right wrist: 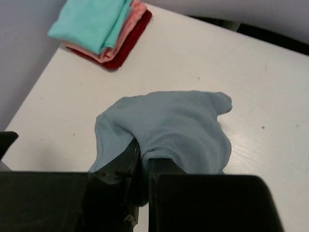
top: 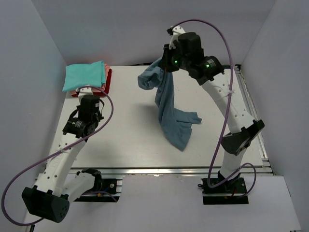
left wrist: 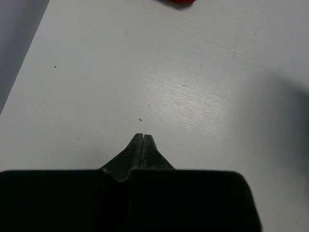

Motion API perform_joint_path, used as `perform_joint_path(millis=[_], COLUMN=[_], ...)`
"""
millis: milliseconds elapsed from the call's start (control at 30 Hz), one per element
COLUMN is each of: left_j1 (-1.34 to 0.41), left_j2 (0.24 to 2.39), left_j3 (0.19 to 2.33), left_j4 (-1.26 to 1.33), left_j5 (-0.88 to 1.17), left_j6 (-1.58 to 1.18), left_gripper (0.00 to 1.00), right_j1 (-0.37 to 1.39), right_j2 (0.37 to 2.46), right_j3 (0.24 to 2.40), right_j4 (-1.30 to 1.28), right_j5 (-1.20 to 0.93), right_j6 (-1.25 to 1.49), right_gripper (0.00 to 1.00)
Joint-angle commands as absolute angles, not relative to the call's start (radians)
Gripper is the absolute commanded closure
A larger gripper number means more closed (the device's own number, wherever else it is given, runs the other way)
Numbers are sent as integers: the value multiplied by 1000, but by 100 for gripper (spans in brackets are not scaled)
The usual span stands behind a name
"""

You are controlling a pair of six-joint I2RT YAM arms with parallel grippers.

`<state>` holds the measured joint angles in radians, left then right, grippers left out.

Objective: Fold and stack the t-shirts
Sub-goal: Move the tshirt to the center of the board

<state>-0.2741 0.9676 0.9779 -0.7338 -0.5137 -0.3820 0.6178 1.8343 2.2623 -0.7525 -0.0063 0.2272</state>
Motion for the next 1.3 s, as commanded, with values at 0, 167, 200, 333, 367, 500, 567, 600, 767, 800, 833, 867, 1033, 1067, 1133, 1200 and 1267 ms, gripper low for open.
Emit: perform_joint_path(millis=[0,167,200,333,367,500,567,600,767,800,833,867,1033,1067,1133,1200,1267], left_j1=[-276,-276,-276,-276,-276,-276,-276,-276,-276,-278,-281,-285,-351,-363,-390,-391,-391], left_j2=[956,945,943,946,946,946,948,948,985,985,991,997,1090,1121,1131,1124,1129], left_j3=[993,979,976,965,966,954,937,908,816,775,750,729,699,706,712,706,727], left_j4=[-752,-747,-746,-736,-736,-727,-706,-692,-511,-477,-438,-405,-304,-301,-290,-267,-264], left_j5=[-534,-515,-511,-491,-491,-462,-430,-392,-128,-127,-71,-58,-58,-64,-96,-133,-137], left_j6=[-383,-391,-394,-393,-393,-408,-420,-439,-532,-549,-566,-584,-624,-624,-630,-646,-652], left_gripper=[100,83,78,46,45,42,41,41,41,41,42,42,45,46,48,48,48], right_j1=[637,640,638,643,643,643,641,641,640,641,641,641,647,647,647,652,650], right_j2=[1845,1831,1838,1832,1827,1786,1720,1692,1495,1494,1459,1445,1434,1445,1500,1543,1609], right_j3=[2197,1930,1912,1946,1969,2019,1922,1873,1531,1491,1456,1404,1368,1399,1454,1543,1601], right_j4=[-672,-601,-607,-614,-623,-676,-664,-648,-562,-561,-546,-537,-486,-488,-498,-486,-477], right_j5=[98,135,144,182,210,316,375,380,361,345,325,296,232,238,259,255,277], right_j6=[218,256,255,207,187,140,133,140,227,248,264,281,333,331,345,385,399], right_gripper=[100,60,42,11,11,11,10,11,11,11,11,11,11,11,11,11,11])
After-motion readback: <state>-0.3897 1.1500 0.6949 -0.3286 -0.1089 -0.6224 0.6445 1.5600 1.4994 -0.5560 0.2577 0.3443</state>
